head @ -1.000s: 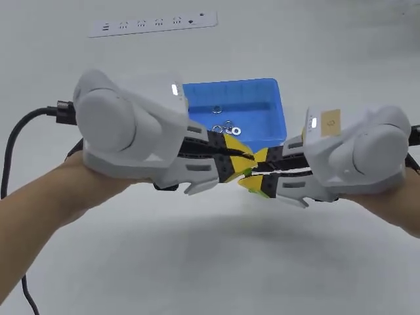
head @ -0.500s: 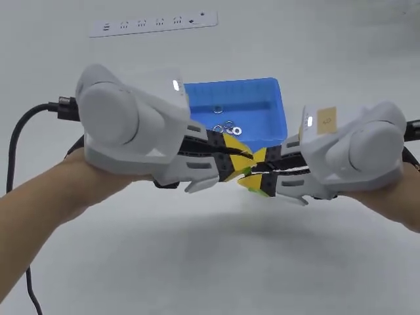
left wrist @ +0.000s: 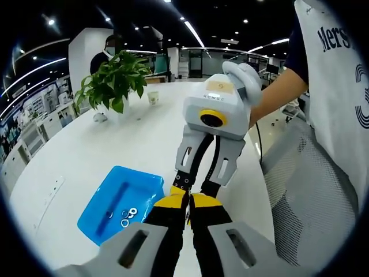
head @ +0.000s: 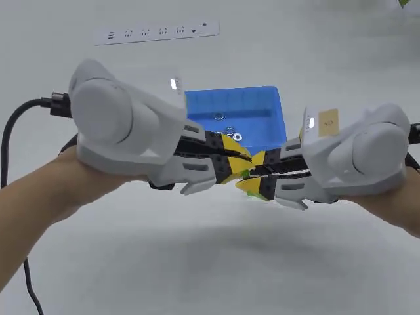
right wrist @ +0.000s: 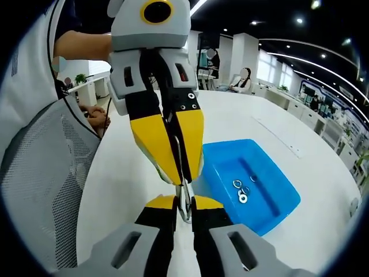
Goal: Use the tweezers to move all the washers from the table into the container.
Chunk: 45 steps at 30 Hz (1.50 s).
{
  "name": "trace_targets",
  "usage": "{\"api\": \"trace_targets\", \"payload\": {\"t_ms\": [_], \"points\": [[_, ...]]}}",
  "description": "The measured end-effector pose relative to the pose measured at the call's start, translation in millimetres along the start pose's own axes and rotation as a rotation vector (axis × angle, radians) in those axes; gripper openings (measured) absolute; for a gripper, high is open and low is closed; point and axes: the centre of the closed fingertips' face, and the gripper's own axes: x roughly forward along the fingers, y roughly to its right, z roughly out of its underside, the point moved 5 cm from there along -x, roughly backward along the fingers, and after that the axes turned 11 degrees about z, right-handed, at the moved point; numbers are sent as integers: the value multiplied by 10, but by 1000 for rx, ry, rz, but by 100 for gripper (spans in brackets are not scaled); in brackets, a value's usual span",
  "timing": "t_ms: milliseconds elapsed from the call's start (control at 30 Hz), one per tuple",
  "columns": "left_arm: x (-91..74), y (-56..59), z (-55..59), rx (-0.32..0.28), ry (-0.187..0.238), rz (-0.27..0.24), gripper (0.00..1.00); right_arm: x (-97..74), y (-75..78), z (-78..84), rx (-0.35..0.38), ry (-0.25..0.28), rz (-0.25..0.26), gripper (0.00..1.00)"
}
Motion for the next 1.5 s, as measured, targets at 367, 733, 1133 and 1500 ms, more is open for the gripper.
{"api": "trace_targets", "payload": {"t_ms": [367, 733, 1133, 1500], "points": [[-172, 42, -207, 21, 20, -18, 6, -141, 33, -238, -17, 26, 34, 11], [-316, -27, -376, 62, 21, -37, 6, -189, 150, -455, -52, 47, 54, 11], [-366, -333, -510, 116, 8, -65, 6, -117, 468, -586, -96, 66, 93, 11], [-304, -628, -468, 96, 13, -79, 6, 33, 726, -519, -68, 71, 102, 11]]}}
